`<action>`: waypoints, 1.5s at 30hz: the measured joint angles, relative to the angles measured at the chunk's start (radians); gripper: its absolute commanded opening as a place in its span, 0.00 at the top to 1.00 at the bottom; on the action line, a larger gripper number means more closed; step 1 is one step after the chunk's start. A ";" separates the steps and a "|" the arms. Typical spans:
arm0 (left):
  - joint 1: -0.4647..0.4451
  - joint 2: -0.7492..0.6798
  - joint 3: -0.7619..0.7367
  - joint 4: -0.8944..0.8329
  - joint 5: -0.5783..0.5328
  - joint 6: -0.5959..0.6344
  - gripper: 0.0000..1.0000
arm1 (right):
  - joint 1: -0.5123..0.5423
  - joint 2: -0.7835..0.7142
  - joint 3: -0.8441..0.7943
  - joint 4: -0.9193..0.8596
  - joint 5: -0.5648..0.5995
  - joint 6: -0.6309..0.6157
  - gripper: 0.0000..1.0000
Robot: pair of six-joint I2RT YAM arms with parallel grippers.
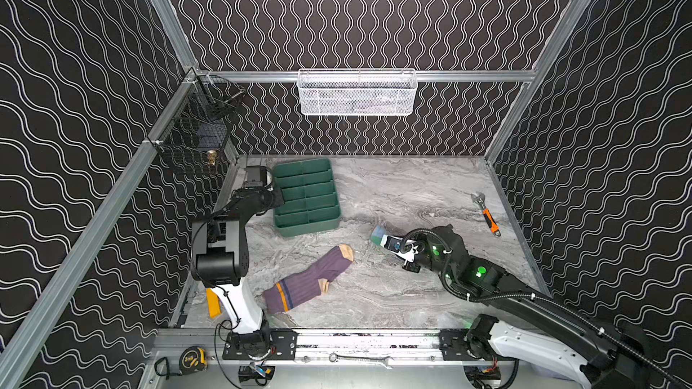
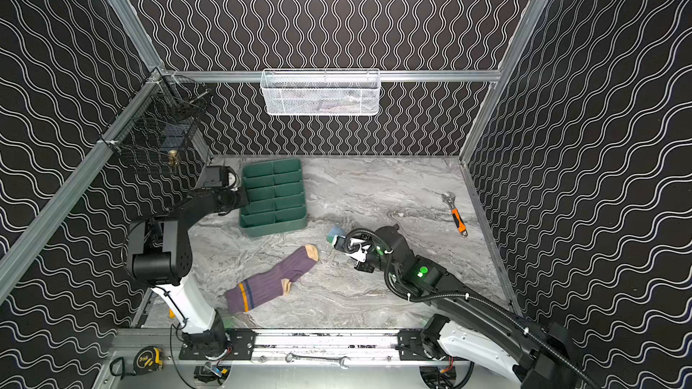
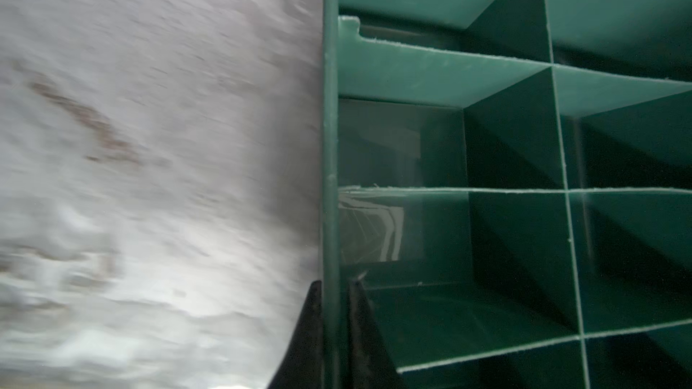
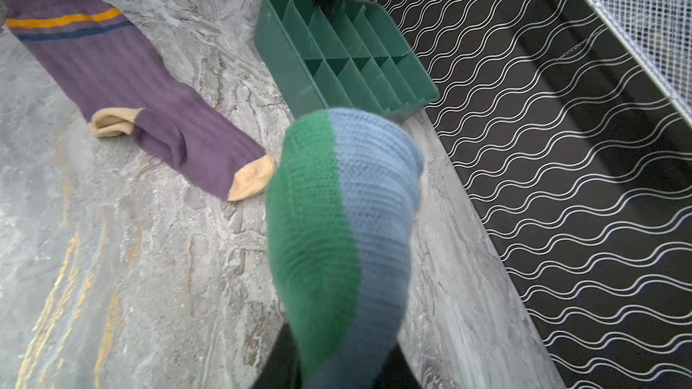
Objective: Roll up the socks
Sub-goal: 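Carry the rolled blue sock with the right gripper over the green tray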
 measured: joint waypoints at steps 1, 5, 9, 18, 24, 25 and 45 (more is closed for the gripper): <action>-0.032 -0.007 -0.008 0.000 0.000 -0.003 0.92 | -0.016 0.034 0.028 0.014 -0.003 -0.013 1.00; -0.144 -0.016 -0.030 0.024 0.030 -0.011 0.92 | -0.118 0.145 0.132 0.047 -0.047 -0.043 1.00; -0.242 -0.008 -0.032 0.057 -0.004 -0.045 0.90 | -0.204 0.222 0.211 0.029 -0.129 -0.074 1.00; -0.420 0.087 -0.024 0.310 -0.004 -0.190 0.90 | -0.276 0.385 0.360 -0.170 -0.201 -0.161 1.00; -0.540 0.143 -0.004 0.424 -0.029 -0.288 0.90 | -0.329 0.462 0.435 -0.269 -0.200 -0.208 1.00; -0.560 0.150 -0.002 0.437 -0.034 -0.299 0.90 | -0.339 0.476 0.447 -0.289 -0.190 -0.216 1.00; -0.633 -0.058 0.048 0.390 0.058 -0.314 0.32 | -0.378 0.537 0.466 -0.575 -0.024 -0.229 1.00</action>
